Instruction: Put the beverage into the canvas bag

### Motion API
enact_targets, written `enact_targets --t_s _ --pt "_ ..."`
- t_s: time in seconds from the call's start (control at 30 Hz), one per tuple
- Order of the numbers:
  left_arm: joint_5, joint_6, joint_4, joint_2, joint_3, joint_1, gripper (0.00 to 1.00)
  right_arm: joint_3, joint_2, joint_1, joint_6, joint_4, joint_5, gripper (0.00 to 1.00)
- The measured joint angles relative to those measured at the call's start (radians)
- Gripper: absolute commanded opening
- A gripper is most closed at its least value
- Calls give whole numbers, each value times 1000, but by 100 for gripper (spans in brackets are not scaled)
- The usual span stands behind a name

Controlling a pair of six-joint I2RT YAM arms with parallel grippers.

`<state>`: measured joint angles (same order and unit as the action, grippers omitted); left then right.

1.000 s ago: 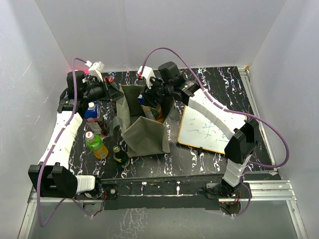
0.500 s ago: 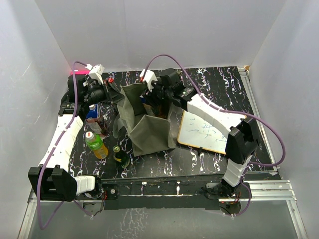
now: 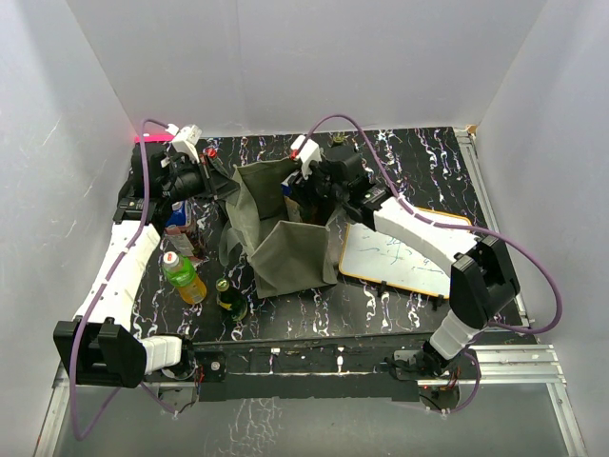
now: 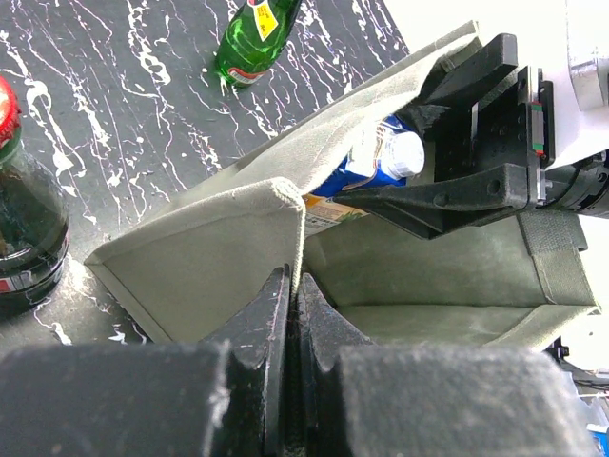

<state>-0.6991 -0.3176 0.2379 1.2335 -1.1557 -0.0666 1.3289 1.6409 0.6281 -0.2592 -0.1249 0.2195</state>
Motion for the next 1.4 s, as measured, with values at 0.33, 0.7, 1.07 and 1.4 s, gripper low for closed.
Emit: enact_targets --t_s 0.33,0.7,1.07,1.4 --pt "-4 27 0 0 0 -9 0 -32 -8 6 68 56 -84 41" --pt "-6 39 0 0 0 -16 0 -14 1 8 41 45 -106 74" --pt "-16 38 2 1 -2 -21 0 65 26 8 24 16 -116 82" --pt "-16 41 19 23 -32 -23 0 135 30 12 20 -37 -108 86"
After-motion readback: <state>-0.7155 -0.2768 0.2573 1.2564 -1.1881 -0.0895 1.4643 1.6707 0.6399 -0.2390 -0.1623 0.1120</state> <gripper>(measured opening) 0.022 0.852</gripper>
